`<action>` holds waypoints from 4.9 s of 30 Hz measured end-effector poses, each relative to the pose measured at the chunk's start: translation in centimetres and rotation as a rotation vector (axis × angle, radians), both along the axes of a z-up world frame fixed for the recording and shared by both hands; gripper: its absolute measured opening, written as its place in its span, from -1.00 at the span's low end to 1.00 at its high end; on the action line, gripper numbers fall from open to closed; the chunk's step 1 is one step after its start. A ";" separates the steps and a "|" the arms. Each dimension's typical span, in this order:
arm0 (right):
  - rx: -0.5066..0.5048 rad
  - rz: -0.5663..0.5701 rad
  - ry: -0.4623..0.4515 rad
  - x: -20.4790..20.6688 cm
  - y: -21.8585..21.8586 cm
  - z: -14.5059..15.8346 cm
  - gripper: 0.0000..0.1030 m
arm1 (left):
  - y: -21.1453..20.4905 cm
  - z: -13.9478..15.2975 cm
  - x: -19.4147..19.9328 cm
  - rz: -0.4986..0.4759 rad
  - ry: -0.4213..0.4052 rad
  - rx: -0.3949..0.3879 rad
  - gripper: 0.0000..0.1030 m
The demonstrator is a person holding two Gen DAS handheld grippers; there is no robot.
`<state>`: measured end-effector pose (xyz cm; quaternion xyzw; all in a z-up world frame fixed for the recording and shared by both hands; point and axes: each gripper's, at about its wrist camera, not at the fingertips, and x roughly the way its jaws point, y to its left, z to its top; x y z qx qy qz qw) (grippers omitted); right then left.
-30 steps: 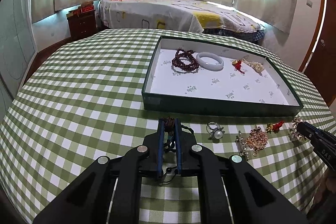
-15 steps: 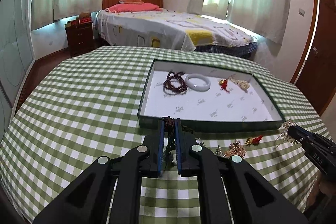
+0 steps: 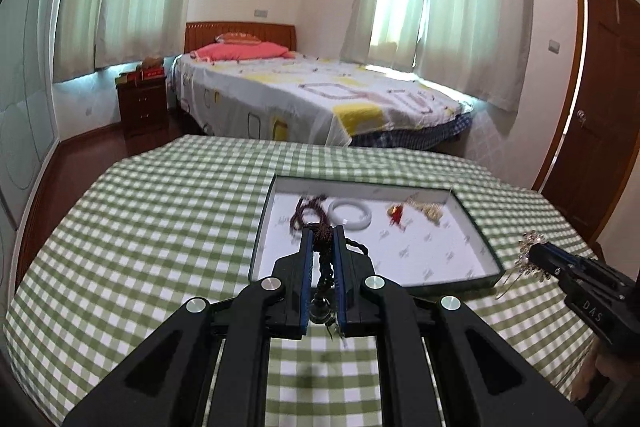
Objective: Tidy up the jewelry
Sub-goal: 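Carry the black corded pendant into the tray with the left tool while the right tool carries the brooch there, then open the left tool on the black pendant while the right tool releases the flower brooch in the tray, then withdraw both open tools from the tray toward the remaining jewelry, then grasp the silver pearl ring with the left tool while the right tool grasps the red tassel charm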
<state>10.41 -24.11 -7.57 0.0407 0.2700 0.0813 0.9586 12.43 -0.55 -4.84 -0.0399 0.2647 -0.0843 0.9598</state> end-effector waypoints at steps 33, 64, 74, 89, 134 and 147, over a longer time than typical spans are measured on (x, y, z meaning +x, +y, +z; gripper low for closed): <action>-0.014 -0.016 0.091 15.9 -0.6 -4.1 -0.70 | -3.5 -6.1 15.6 -0.052 0.109 0.034 -0.80; -0.002 -0.058 0.255 18.5 -1.8 -9.6 -0.34 | -4.6 -11.5 18.6 -0.050 0.322 0.084 -0.56; -0.002 -0.052 0.245 18.3 -1.6 -9.4 -0.10 | -4.9 -11.2 18.1 -0.057 0.306 0.100 0.15; 0.025 -0.023 0.173 16.7 -0.7 -6.0 0.15 | -4.5 -8.1 15.9 -0.064 0.224 0.084 0.35; 0.024 -0.038 0.207 4.0 -1.4 -6.4 0.15 | -3.0 -11.6 5.6 -0.060 0.307 0.128 0.09; 0.040 -0.037 0.236 4.2 -1.4 -7.7 0.15 | -3.6 -12.7 5.5 -0.086 0.330 0.140 -0.29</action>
